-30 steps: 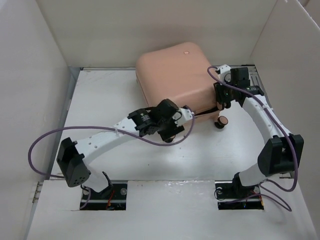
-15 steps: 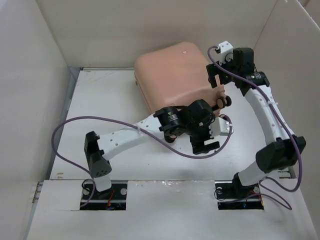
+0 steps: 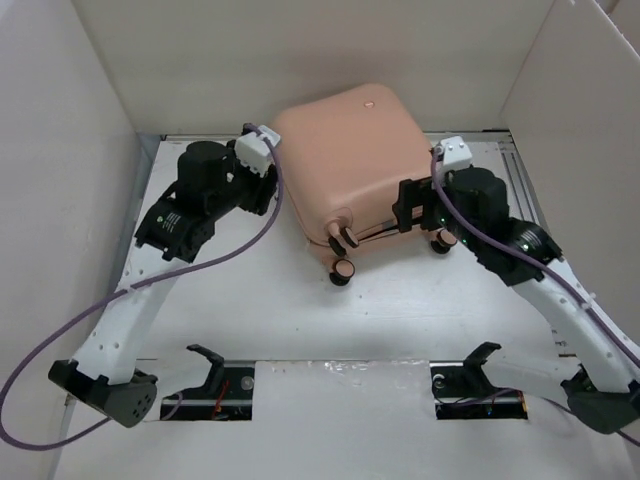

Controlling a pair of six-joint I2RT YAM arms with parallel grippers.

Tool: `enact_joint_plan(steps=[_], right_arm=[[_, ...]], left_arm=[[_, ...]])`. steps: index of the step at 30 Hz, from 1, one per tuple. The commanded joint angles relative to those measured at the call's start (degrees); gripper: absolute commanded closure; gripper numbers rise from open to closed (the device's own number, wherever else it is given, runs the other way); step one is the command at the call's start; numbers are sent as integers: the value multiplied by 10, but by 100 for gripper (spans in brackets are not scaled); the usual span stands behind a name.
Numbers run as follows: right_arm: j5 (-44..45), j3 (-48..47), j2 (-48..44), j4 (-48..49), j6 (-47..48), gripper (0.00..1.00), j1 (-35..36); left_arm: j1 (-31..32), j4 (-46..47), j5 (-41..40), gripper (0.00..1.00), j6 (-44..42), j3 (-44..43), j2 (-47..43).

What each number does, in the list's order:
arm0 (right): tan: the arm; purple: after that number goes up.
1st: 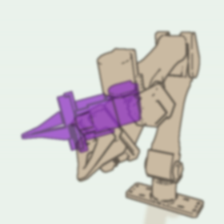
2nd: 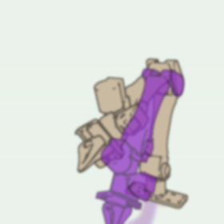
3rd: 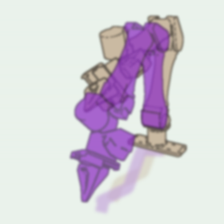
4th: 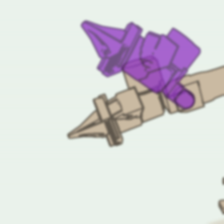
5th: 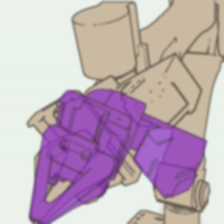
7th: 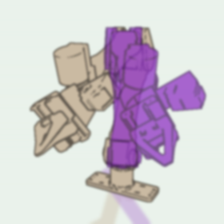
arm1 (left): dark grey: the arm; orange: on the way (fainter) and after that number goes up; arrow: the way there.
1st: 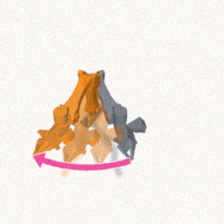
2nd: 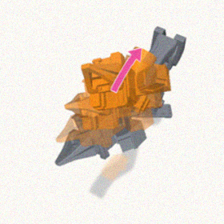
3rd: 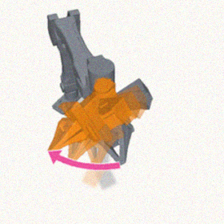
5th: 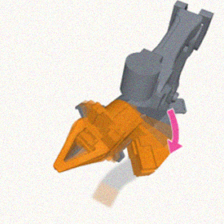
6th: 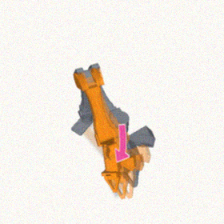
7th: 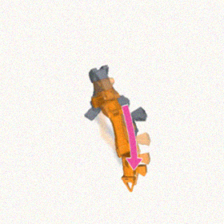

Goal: Pack the luggage

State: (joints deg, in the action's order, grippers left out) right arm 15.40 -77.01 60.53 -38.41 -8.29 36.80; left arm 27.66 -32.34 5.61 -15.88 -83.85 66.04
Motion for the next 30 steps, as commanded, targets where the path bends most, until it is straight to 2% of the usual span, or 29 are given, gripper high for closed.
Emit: enact_joint_plan(steps=[1,3,4,6,8,11,13,18,22,26,30], right_arm=[[52,22,42,-25,-47,0,-17],[25,22,42,-25,-18,0,-59],[16,22,48,-18,27,0,-74],[-18,11,48,-18,70,0,-127],[-61,11,62,-18,128,0,-168],[-128,27,91,-4,186,0,-235],[-146,41,109,3,204,0,-264],[-199,74,152,65,223,0,-321],[-256,75,203,109,239,0,-353],[-274,40,278,114,252,0,-359],[-281,22,320,132,259,3,-359]], left_arm=[[-105,41,50,54,-2,58,8],[-172,59,81,60,-20,64,35],[-214,59,86,60,-33,64,74],[-247,65,112,55,-51,42,120],[-279,79,169,46,-70,5,190],[-271,118,178,34,-99,-28,267],[-266,147,184,31,-114,-40,296],[-234,199,170,30,-120,-61,358],[-229,199,170,26,-106,-106,395],[-243,194,166,28,-62,-174,420],[-262,256,194,30,34,-211,441]])
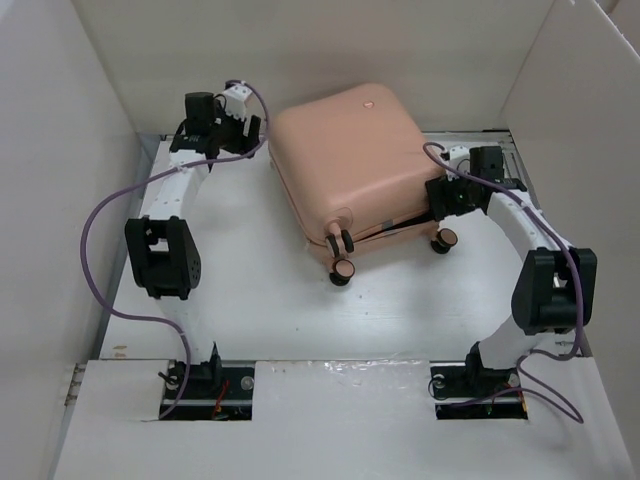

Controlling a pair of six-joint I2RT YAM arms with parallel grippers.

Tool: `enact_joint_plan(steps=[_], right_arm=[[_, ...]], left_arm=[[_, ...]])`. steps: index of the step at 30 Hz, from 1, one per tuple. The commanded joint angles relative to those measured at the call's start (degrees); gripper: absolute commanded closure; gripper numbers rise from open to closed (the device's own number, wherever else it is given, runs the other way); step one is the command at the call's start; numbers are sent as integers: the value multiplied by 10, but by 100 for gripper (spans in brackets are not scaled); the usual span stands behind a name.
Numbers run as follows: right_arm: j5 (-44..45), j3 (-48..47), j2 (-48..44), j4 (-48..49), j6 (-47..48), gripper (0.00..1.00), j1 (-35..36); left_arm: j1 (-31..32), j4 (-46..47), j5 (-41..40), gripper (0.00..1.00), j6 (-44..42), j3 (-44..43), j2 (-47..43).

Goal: Pack the luggage

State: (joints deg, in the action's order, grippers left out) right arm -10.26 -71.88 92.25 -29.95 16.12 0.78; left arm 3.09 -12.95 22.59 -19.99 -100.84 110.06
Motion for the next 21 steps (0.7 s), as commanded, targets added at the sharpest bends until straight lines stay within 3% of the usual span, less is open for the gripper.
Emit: enact_joint_plan(steps=[1,3,10,14,18,21], right_arm=[[-25,-21,9,54,15,3,1],[-25,-16,9,84,27,3,-4],[-112,-32,63,159,145,4,-10],[-178,-130,144,99,174,4,-22],[-212,-164,179,79,203,5,-17],[-240,-169,193,79,210,6,4]], left_arm=[[-16,93,24,27,92,-48,8],[-16,133,31,14,148,-59,30],[-16,234,170,1,266,-128,136],[-10,342,233,1,346,-182,200],[16,308,263,1,373,-336,312],[22,290,332,1,416,-359,356]])
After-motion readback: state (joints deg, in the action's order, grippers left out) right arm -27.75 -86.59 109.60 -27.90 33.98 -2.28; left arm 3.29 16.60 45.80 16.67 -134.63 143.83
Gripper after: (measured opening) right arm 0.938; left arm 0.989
